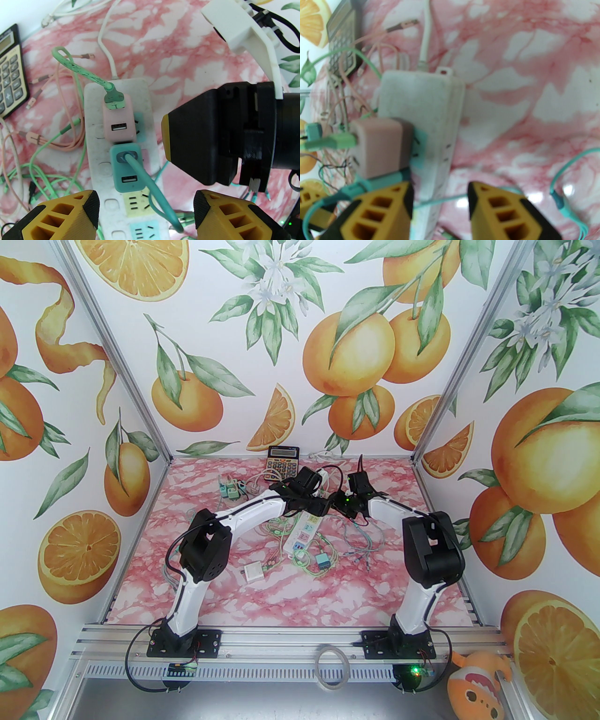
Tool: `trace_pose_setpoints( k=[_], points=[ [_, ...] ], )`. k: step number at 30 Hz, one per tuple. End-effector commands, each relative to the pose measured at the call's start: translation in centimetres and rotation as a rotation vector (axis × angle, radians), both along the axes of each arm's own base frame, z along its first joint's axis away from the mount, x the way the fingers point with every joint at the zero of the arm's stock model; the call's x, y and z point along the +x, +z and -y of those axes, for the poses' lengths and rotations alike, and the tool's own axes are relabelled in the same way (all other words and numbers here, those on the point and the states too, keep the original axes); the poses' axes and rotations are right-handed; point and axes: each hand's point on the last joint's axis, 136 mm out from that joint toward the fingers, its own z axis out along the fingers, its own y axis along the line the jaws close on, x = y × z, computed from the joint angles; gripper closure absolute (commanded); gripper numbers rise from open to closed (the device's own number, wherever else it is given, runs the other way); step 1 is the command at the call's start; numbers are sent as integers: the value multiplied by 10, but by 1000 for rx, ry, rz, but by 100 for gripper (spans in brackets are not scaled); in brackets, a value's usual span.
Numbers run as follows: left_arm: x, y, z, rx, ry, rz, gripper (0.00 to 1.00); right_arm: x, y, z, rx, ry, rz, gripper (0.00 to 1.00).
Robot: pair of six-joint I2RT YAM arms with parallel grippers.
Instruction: Pull the plug off the socket
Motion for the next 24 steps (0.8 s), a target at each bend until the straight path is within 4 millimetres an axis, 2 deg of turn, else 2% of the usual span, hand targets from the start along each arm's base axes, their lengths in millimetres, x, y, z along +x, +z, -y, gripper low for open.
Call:
trace_pose_setpoints(
  k=[1, 5, 8, 17, 20, 24],
  points=[
    [4, 25, -1, -40, 9, 51, 31, 8, 1, -7, 28, 0, 9, 56],
    [-6, 45, -13, -71, 30, 80, 30, 8, -1, -7, 20, 0, 9, 56],
    [-11, 45, -14, -74, 15, 74, 30, 8, -3, -7, 15, -1, 6, 56],
    [7, 0, 1, -14, 26, 82, 30, 11, -1, -5, 29, -10, 11, 62],
    [14, -11, 4, 2, 39, 92, 30, 13, 3, -6, 33, -5, 19, 67],
    [27, -20, 3, 38, 72, 114, 31, 15, 4, -8, 39, 1, 20, 67]
  ],
)
